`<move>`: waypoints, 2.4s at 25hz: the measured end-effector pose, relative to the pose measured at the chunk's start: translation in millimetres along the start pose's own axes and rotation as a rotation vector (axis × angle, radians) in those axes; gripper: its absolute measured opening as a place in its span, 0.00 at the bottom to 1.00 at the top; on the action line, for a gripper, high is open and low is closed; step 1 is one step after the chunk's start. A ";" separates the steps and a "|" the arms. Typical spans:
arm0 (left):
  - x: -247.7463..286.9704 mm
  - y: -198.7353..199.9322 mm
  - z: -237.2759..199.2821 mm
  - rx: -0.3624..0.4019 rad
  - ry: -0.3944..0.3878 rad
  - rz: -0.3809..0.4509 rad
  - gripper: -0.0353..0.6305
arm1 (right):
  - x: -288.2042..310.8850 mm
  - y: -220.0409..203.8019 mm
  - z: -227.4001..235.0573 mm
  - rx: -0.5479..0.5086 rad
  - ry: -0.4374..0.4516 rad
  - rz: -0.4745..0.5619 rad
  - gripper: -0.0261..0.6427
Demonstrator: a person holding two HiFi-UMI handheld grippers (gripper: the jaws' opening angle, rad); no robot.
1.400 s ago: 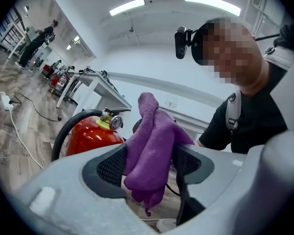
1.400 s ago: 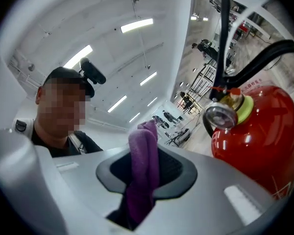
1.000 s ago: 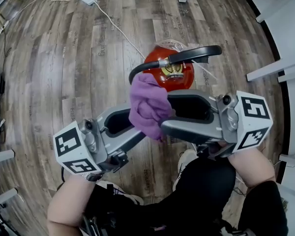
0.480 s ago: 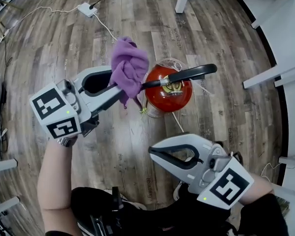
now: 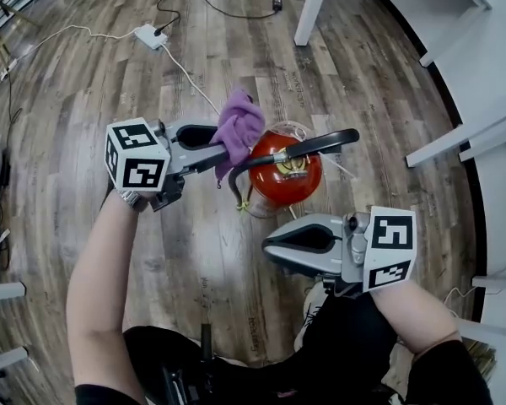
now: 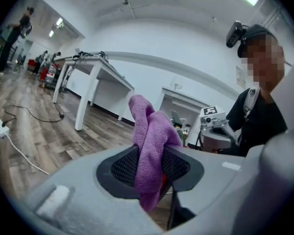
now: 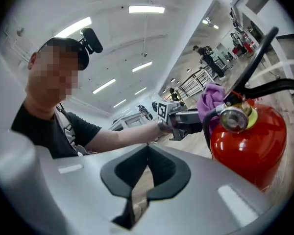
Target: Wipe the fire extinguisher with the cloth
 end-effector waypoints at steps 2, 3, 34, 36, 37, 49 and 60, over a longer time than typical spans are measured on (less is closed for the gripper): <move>0.5 1.6 2.1 -0.098 -0.119 -0.008 0.23 | 2.6 -0.3 -1.0 0.032 0.005 0.005 0.04; 2.3 0.5 1.6 -0.149 -0.168 -0.014 0.23 | 3.4 0.6 -2.2 0.050 0.011 0.015 0.04; 77.3 -332.7 -99.6 -0.909 0.500 -0.024 0.23 | -13.6 31.8 -39.0 -0.017 0.057 0.088 0.04; 74.4 -318.1 -96.3 -0.898 0.435 0.007 0.23 | -13.3 32.0 -40.2 -0.021 0.050 0.089 0.04; 72.7 -307.3 -93.4 -0.893 0.390 0.037 0.23 | -13.1 32.3 -41.4 -0.022 0.050 0.091 0.04; -0.7 -46.1 5.0 -0.326 -0.075 0.263 0.23 | 1.3 27.6 -50.6 -0.034 0.064 0.097 0.04; -12.6 16.0 101.2 0.745 0.245 -0.116 0.23 | 14.3 27.3 -63.1 -0.067 0.105 0.114 0.04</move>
Point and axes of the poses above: the fingertips, and each gripper's own axes: x forward along the fingers, z to its right, y out of its top, the point moved 7 cm from there along -x, backward along the fingers, and after that the axes turned 3 degrees about z, right-handed, at the moved point
